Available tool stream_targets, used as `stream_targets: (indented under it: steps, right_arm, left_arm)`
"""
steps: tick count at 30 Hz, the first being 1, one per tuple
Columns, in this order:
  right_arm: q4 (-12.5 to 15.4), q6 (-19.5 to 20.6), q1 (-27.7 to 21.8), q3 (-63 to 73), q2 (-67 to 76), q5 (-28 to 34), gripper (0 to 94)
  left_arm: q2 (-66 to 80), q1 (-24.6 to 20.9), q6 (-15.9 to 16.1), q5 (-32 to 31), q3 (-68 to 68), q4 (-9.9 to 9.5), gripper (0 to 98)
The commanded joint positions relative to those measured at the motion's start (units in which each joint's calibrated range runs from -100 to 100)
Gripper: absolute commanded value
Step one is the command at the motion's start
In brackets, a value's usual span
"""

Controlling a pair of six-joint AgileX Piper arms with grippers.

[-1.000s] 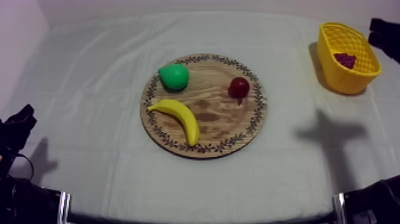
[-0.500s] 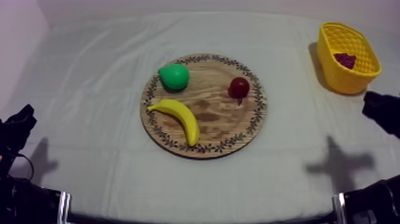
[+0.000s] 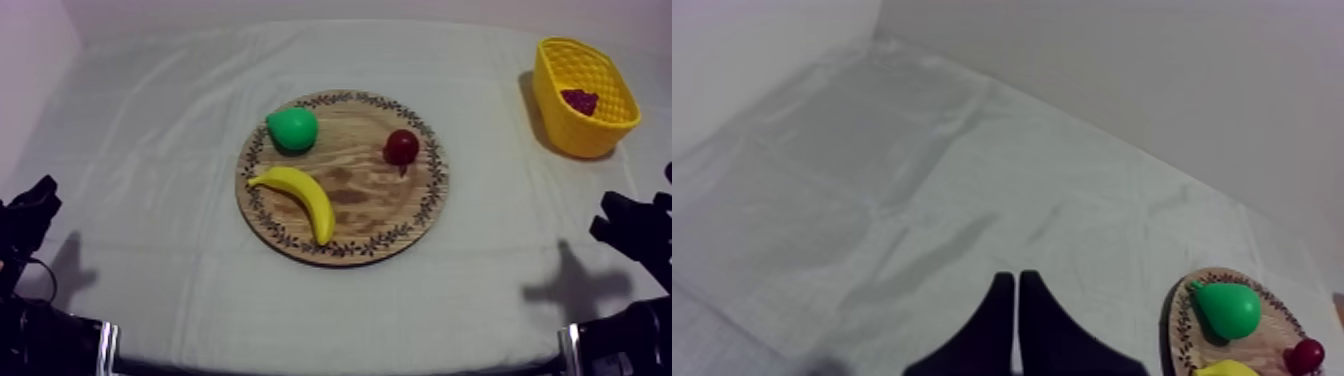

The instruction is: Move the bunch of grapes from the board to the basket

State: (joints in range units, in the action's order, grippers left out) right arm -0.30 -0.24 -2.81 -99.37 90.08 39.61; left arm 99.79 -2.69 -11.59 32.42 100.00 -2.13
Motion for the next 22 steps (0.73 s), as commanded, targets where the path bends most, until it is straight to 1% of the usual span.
stream_targets:
  steps: [1, 5, 9, 14, 22]
  right_arm:
    - [0.66, -4.93, 0.01, -0.12, 1.21, -1.65, 0.3]
    - [1.06, -7.66, -0.29, -0.34, 3.93, -2.48, 0.3]
    - [1.17, -9.33, -1.14, -0.39, 5.19, -2.29, 0.2]
    - [1.20, -10.25, -1.86, -0.41, 5.58, -2.20, 0.2]
    - [1.20, -10.55, -2.00, -0.41, 5.67, -2.19, 0.2]
  left_arm:
    - [-0.05, -0.03, 0.03, -0.01, 0.00, 0.01, 0.1]
    - [-0.05, -0.03, 0.02, -0.01, 0.00, 0.01, 0.1]
    - [-0.05, -0.03, 0.00, -0.01, 0.00, 0.01, 0.1]
    - [-0.05, -0.03, 0.01, -0.01, 0.00, 0.01, 0.1]
    - [-0.05, -0.03, 0.01, -0.01, 0.00, 0.01, 0.1]
